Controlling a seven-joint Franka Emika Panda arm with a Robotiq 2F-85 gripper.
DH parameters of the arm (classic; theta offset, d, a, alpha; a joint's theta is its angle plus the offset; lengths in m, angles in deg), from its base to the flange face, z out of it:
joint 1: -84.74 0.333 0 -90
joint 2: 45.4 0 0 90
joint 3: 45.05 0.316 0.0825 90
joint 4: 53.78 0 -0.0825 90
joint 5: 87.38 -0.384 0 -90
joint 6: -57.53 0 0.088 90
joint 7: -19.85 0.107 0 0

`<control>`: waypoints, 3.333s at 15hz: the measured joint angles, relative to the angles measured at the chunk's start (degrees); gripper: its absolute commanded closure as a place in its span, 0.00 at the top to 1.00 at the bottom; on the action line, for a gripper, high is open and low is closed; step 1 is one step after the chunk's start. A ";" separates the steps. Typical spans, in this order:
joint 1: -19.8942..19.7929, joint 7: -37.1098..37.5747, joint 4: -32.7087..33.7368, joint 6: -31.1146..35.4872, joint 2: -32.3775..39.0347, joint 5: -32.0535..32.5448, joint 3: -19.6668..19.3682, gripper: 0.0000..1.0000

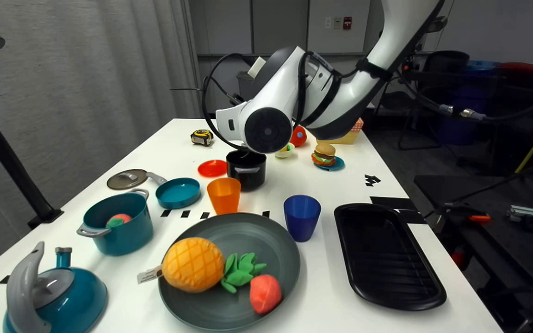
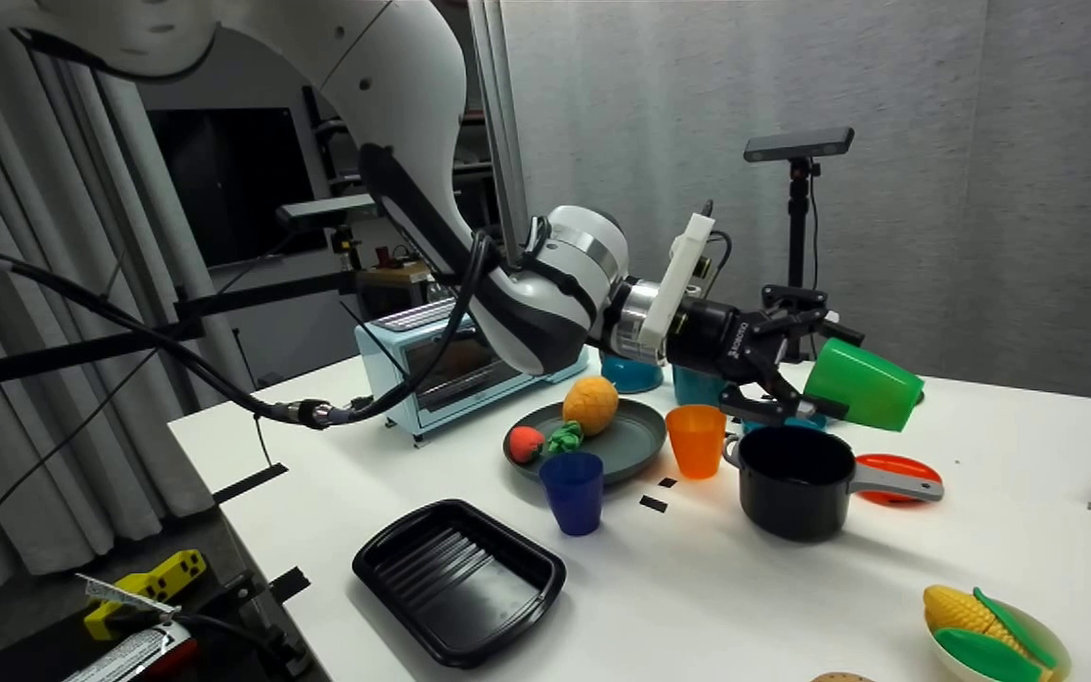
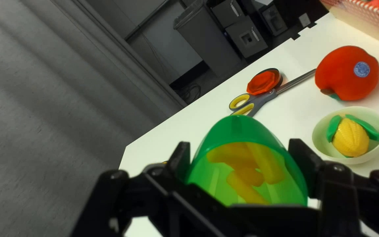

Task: Pick the green cup and pour the potato fries into the black pot

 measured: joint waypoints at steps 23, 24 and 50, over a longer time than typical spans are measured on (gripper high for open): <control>0.01 0.14 -0.68 -8.52 -0.17 10.15 1.11 0.52; 0.01 0.03 -0.57 -8.72 -0.17 10.25 1.10 0.52; -0.03 -3.08 0.41 -16.34 -0.96 17.58 1.05 0.52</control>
